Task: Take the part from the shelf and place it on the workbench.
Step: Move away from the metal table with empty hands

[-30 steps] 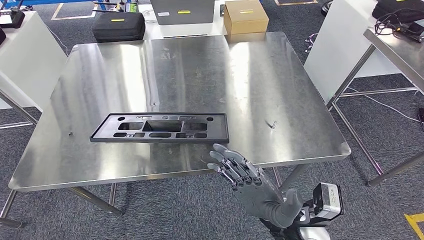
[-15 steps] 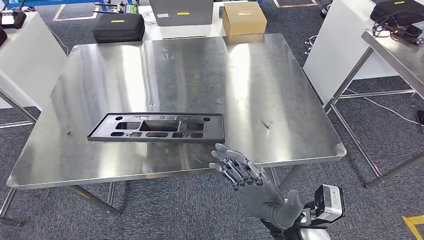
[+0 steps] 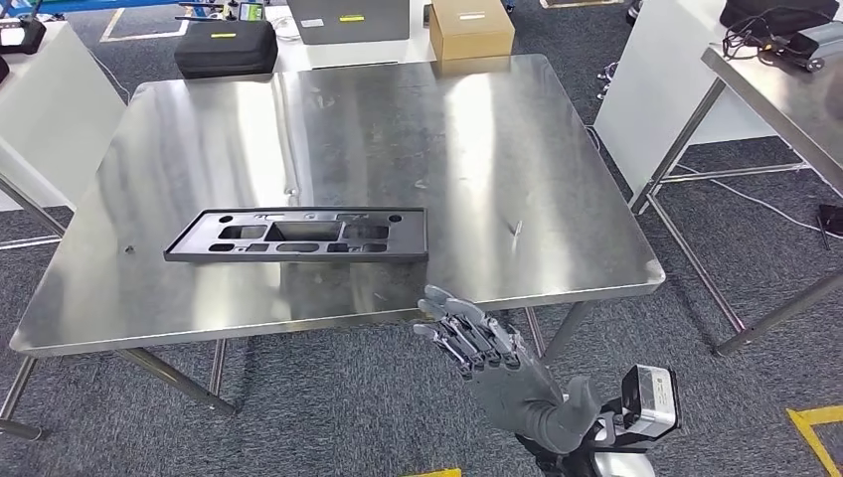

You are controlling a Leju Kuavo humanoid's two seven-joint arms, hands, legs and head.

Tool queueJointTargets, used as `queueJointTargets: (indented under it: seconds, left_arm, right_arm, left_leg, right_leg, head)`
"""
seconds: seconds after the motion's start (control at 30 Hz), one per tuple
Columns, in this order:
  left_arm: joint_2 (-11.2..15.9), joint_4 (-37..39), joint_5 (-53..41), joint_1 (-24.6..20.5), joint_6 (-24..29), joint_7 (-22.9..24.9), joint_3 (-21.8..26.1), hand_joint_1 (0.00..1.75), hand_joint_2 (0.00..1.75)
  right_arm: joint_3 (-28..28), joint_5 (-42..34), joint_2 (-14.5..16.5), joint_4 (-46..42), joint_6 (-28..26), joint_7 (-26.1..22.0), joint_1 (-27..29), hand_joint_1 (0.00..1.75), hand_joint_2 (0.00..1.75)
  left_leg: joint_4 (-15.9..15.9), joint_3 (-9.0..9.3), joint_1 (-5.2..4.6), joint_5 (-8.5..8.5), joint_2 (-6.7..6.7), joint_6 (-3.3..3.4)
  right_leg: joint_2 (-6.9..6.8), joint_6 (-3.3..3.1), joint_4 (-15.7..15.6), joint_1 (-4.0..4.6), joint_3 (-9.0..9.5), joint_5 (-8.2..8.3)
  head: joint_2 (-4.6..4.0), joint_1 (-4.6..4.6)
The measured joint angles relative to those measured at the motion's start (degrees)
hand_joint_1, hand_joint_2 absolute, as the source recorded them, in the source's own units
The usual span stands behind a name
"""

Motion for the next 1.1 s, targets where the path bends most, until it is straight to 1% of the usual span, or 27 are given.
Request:
queueJointTargets:
  seconds: [0.07,0.1,0.13,0.17,0.2,0.27,0.3,0.33,0.37,0.4,0.43,0.5,0.53,0.57,0.6,0.63,0.67,0.7,0.77,0.8,0.83,0.87,0.93,0.97,1.0,1.03,1.1]
  left_arm:
    - [0.01,0.0,-0.02,-0.06,0.01,0.01,0.0,0.0,0.0]
    - [-0.01,0.0,-0.02,-0.07,0.01,0.02,0.0,0.0,0.0]
    - [-0.01,0.0,-0.01,-0.09,0.01,0.02,0.0,0.0,0.0]
    - [0.0,0.0,-0.01,-0.12,0.01,0.03,0.01,0.0,0.0]
    - [0.01,0.0,-0.01,-0.16,0.01,0.03,0.01,0.0,0.0]
    - [0.04,0.0,-0.01,-0.18,0.0,0.04,0.01,0.0,0.0]
    - [0.01,0.0,-0.01,-0.16,-0.01,0.04,0.0,0.0,0.0]
    - [-0.02,0.0,-0.01,-0.15,-0.01,0.04,0.0,0.0,0.0]
    - [-0.04,0.0,-0.01,-0.14,-0.01,0.04,0.0,0.0,0.0]
    - [-0.05,0.0,-0.02,-0.14,-0.01,0.04,0.0,0.0,0.0]
    - [-0.05,0.0,-0.02,-0.15,-0.01,0.04,0.0,0.0,0.0]
    - [-0.08,0.0,-0.03,-0.17,-0.01,0.04,-0.01,0.0,0.0]
    - [-0.1,0.0,-0.03,-0.18,-0.01,0.04,-0.01,0.0,0.0]
    - [-0.11,0.01,-0.03,-0.18,-0.01,0.05,-0.02,0.0,0.0]
    - [-0.1,0.01,-0.03,-0.16,-0.01,0.07,-0.02,0.0,0.0]
    - [-0.07,0.02,-0.02,-0.12,0.0,0.09,-0.01,0.0,0.0]
    - [-0.05,0.02,-0.02,-0.07,0.01,0.11,-0.01,0.0,0.0]
    - [-0.03,0.03,-0.01,-0.04,0.02,0.13,0.0,0.0,0.0]
    - [-0.06,0.05,-0.01,-0.01,0.03,0.15,-0.01,0.0,0.0]
    - [-0.07,0.08,-0.01,0.01,0.03,0.15,-0.01,0.0,0.0]
    - [-0.07,0.09,0.0,0.02,0.04,0.15,-0.01,0.0,0.0]
    - [-0.05,0.1,0.02,0.04,0.05,0.15,-0.01,0.0,0.0]
    - [-0.02,0.11,0.06,0.05,0.11,0.14,0.01,0.0,0.0]
    - [-0.01,0.11,0.09,0.05,0.14,0.11,0.01,0.0,0.0]
    - [-0.02,0.12,0.11,0.09,0.17,0.08,0.01,0.0,0.0]
    - [-0.04,0.14,0.13,0.14,0.19,0.06,0.01,0.0,0.0]
    - [-0.09,0.23,0.15,0.34,0.25,0.05,0.01,0.0,0.0]
  right_arm:
    - [0.05,0.04,0.07,-0.09,0.0,0.03,0.03,0.0,0.0]
    - [0.07,0.06,0.09,-0.13,0.0,0.04,0.06,0.0,0.0]
    - [0.08,0.06,0.09,-0.17,-0.01,0.05,0.1,0.0,0.0]
    - [0.08,0.05,0.08,-0.2,-0.01,0.06,0.13,0.0,0.0]
    - [0.08,0.05,0.05,-0.21,-0.02,0.07,0.15,0.0,0.0]
    - [0.09,0.04,0.04,-0.2,-0.03,0.07,0.2,0.0,0.0]
    - [0.09,0.04,0.03,-0.2,-0.03,0.07,0.22,0.0,0.0]
    - [0.09,0.04,0.02,-0.19,-0.04,0.07,0.25,0.0,0.0]
    - [0.09,0.05,0.01,-0.19,-0.04,0.07,0.26,0.0,0.0]
    - [0.09,0.05,0.0,-0.19,-0.04,0.07,0.27,0.0,0.0]
    - [0.09,0.05,-0.01,-0.2,-0.04,0.07,0.25,0.0,0.0]
    - [0.09,0.05,0.01,-0.25,-0.04,0.07,0.18,0.0,0.0]
    - [0.09,0.05,0.01,-0.28,-0.04,0.07,0.16,0.0,0.0]
    - [0.09,0.05,0.01,-0.31,-0.04,0.08,0.18,0.0,0.0]
    - [0.1,0.05,0.01,-0.33,-0.04,0.09,0.21,0.0,0.0]
    - [0.12,0.07,0.01,-0.33,-0.03,0.13,0.22,0.0,0.0]
    - [0.13,0.14,0.05,-0.33,-0.04,0.21,0.24,0.0,0.0]
    - [0.15,0.34,0.11,-0.33,-0.1,0.36,0.23,0.0,0.0]
    - [0.19,1.17,0.26,-0.11,-0.65,0.84,0.27,0.0,0.0]
    - [0.21,1.77,0.32,0.25,-1.15,1.11,0.35,0.0,0.0]
    - [0.24,2.51,0.38,0.88,-1.95,1.48,0.52,0.0,0.0]
    - [0.26,3.44,0.48,1.99,-3.03,1.89,0.73,0.0,0.0]
    - [0.33,5.4,0.96,5.69,-5.51,2.5,1.23,0.0,0.0]
    - [0.39,6.91,1.46,8.77,-7.08,2.58,1.39,0.0,0.0]
    - [0.45,8.76,2.14,12.47,-8.63,2.49,1.45,0.0,0.0]
    - [0.49,11.14,2.94,16.71,-10.31,2.39,1.45,0.0,0.0]
    - [0.55,16.62,4.71,26.35,-13.8,2.21,1.29,0.0,0.0]
  left_leg:
    - [-0.73,-0.14,-0.47,0.57,-0.05,0.25]
    - [-0.93,-0.54,-0.48,1.04,0.03,0.62]
    - [-1.1,-1.08,-0.46,1.68,0.12,1.06]
    - [-1.31,-1.75,-0.37,2.43,0.25,1.53]
    - [-1.44,-2.5,-0.28,3.15,0.39,1.86]
    - [-1.41,-4.14,-0.41,4.41,0.63,2.18]
    - [-1.38,-4.88,-0.47,5.03,0.75,2.2]
    - [-1.33,-5.61,-0.53,5.65,0.86,2.16]
    - [-1.29,-6.26,-0.55,6.21,0.93,2.08]
    - [-1.25,-6.8,-0.56,6.73,0.97,1.96]
    - [-1.21,-7.31,-0.58,7.21,0.98,1.78]
    - [-1.16,-7.97,-0.77,8.07,0.98,1.25]
    - [-1.17,-8.15,-0.83,8.54,1.0,0.94]
    - [-1.21,-8.27,-0.87,8.99,1.0,0.6]
    - [-1.16,-8.43,-0.76,9.25,0.94,0.28]
    - [-0.79,-8.71,-0.67,8.77,0.8,-0.04]
    - [0.37,-9.22,-0.57,7.28,0.63,-0.34]
    - [2.73,-10.07,-0.44,4.76,0.45,-0.63]
    - [9.72,-11.97,-0.19,-0.63,0.27,-1.23]
    - [12.67,-12.45,-0.03,-1.84,0.23,-1.52]
    - [13.99,-12.15,0.15,-1.56,0.23,-1.75]
    - [13.25,-10.82,0.36,-0.13,0.24,-1.92]
    - [7.09,-6.02,0.75,2.62,0.22,-2.04]
    - [3.46,-3.61,0.76,2.97,0.09,-1.97]
    - [0.81,-2.06,0.67,2.75,-0.06,-1.86]
    - [-0.61,-1.41,0.48,2.31,-0.2,-1.65]
    - [-1.22,-1.88,0.28,2.79,-0.18,-0.67]
  right_leg:
    - [-0.08,0.91,-0.29,-0.05,-0.08,0.89]
    - [-0.11,1.3,-0.36,-0.08,-0.23,1.16]
    - [-0.12,1.45,-0.01,-0.12,-0.68,0.7]
    - [-0.12,1.33,1.32,-0.11,-1.4,-0.71]
    - [-0.13,1.03,3.89,-0.11,-2.4,-3.04]
    - [-0.12,0.65,11.53,-0.14,-4.42,-8.09]
    - [-0.12,0.89,14.83,-0.13,-4.86,-9.34]
    - [-0.12,1.39,16.57,-0.13,-4.45,-9.42]
    - [-0.13,1.99,16.24,-0.13,-3.06,-8.58]
    - [-0.13,2.45,13.81,-0.12,-0.65,-7.4]
    - [-0.14,2.56,9.45,-0.08,2.81,-6.67]
    - [-0.12,1.86,0.57,0.34,9.03,-6.98]
    - [-0.11,1.36,-2.12,0.59,10.62,-7.49]
    - [-0.11,0.96,-3.09,0.81,10.91,-7.63]
    - [-0.14,0.48,-3.2,0.53,10.53,-7.39]
    - [-0.21,0.02,-3.24,0.29,10.19,-6.96]
    - [-0.31,-0.59,-3.3,0.02,9.78,-6.48]
    - [-0.42,-1.16,-3.35,-0.26,9.34,-5.91]
    - [-0.6,-1.72,-3.28,-0.11,8.02,-4.77]
    - [-0.65,-1.7,-3.18,-0.09,7.34,-4.21]
    - [-0.67,-1.55,-3.02,-0.1,6.56,-3.73]
    - [-0.68,-1.3,-2.76,-0.16,5.8,-3.31]
    - [-0.68,-0.72,-2.03,-0.31,4.5,-2.75]
    - [-0.68,-0.31,-1.66,-0.26,3.97,-2.48]
    - [-0.7,0.17,-1.4,-0.18,3.6,-2.17]
    - [-0.72,0.7,-1.31,-0.12,3.32,-1.75]
    - [-0.73,1.76,-1.34,-0.09,2.87,-1.04]
  head:
    - [0.0,-0.07]
    - [0.0,-0.14]
    - [0.0,-0.19]
    - [0.0,-0.12]
    - [0.0,-0.05]
    - [0.0,0.09]
    - [0.0,0.08]
    - [0.0,0.09]
    - [0.0,0.11]
    - [-0.01,0.11]
    - [-0.01,0.13]
    - [-0.01,0.07]
    - [0.0,0.04]
    - [0.0,-0.03]
    - [0.0,-0.05]
    - [0.0,-0.07]
    - [0.0,-0.2]
    - [0.0,-0.33]
    - [0.0,-0.63]
    - [0.0,-0.68]
    - [0.0,-0.68]
    - [0.0,-0.7]
    - [0.0,-0.74]
    - [0.0,-0.74]
    - [0.0,-0.74]
    - [0.0,-0.75]
    - [-0.01,-0.74]
